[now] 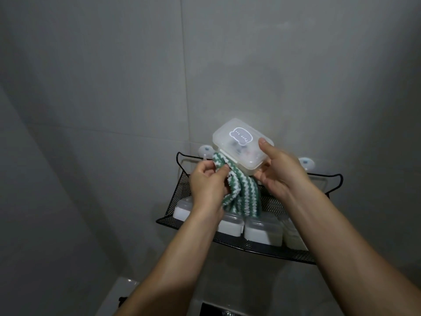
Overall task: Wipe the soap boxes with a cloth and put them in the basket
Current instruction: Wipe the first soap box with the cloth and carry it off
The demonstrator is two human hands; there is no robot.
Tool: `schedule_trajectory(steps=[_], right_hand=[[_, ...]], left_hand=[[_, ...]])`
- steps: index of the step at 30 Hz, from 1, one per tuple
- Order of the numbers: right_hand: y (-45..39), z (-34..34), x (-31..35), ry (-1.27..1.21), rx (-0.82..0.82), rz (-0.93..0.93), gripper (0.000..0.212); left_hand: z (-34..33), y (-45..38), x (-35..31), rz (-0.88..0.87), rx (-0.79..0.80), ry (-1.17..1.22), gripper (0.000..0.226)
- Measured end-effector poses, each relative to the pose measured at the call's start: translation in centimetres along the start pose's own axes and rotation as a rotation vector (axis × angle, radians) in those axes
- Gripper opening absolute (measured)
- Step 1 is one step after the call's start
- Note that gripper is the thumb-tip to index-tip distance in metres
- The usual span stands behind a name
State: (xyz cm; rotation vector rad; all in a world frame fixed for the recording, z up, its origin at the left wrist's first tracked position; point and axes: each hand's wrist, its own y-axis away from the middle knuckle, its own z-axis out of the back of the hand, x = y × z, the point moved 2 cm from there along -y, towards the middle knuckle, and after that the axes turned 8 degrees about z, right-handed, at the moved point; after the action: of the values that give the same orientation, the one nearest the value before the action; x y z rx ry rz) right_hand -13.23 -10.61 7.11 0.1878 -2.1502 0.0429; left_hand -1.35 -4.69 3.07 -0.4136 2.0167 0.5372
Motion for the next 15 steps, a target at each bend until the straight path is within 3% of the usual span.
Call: schedule_trajectory(steps=[6,10,15], right_hand=[[0.5,-0.7,-0.1,0.016,-0.023,0.104,0.034],[0.4,-0.1,0.7,0.073,-0.02,0.07,0.01],[0.8,1.5,1.4,0.216,0.029,-0.003,0.007]], left_hand=[[-1.0,2.4,0.9,-0.213,-0.004,-0.244,0.013],[-0.7,2.5,0.8,-0.279,0.033,-0.274,0.013],[1.9,-0.4,-1.1,-0.226,-0.11,-0.147,0.015]])
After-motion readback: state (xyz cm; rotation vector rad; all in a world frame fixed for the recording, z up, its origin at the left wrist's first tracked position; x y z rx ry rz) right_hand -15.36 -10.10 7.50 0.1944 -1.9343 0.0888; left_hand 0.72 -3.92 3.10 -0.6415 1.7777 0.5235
